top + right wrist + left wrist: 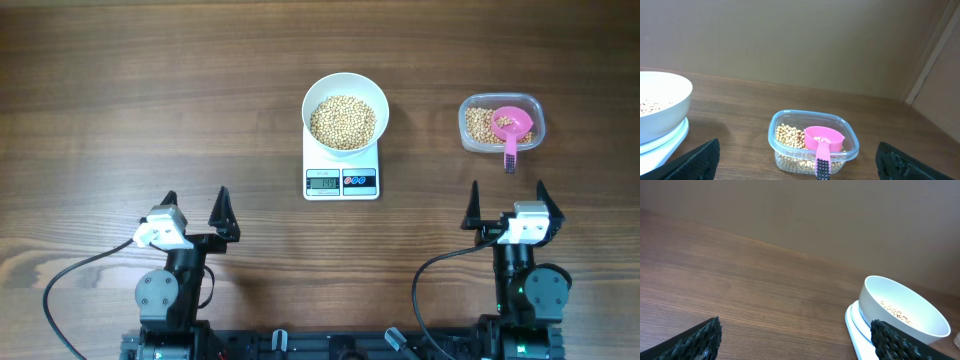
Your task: Scoop item into bowl and weigh 150g on scale
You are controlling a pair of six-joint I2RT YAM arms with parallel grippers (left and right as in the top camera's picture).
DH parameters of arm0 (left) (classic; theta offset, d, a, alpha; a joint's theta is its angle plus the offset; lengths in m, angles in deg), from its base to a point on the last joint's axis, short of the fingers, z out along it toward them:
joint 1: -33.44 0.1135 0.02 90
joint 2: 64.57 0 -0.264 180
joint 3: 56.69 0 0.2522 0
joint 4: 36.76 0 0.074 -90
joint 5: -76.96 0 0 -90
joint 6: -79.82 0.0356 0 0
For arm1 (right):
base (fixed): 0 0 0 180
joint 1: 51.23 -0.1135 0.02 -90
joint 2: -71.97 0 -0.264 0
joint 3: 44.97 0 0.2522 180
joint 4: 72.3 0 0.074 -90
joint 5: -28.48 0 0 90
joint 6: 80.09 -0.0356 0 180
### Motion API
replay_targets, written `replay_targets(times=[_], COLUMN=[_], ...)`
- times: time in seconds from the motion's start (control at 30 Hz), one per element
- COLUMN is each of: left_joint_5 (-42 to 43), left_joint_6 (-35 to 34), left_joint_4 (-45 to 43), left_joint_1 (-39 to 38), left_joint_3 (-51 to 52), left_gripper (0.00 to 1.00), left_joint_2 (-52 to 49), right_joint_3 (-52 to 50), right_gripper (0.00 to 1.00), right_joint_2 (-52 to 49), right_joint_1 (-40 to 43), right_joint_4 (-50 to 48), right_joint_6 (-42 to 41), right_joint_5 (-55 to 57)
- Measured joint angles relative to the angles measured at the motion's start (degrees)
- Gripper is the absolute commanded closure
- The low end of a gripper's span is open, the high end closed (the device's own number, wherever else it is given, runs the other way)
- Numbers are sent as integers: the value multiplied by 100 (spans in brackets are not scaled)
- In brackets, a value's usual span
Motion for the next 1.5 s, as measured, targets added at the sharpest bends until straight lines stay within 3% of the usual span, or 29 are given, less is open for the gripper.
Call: replay_targets(times=[0.63,1.5], left_joint_5=[-22,-22], left_joint_6=[1582,1650], left_joint_4=[2,2], left_joint_1=[0,0], left_joint_3=[0,0], left_gripper=[0,0], left_joint_2=[0,0], right_joint_3=[0,0], right_gripper=[0,0], right_joint_2=[0,0], right_joint_1=[0,0], right_joint_4=[0,0], right_joint_6=[0,0], right_joint_5=[2,2])
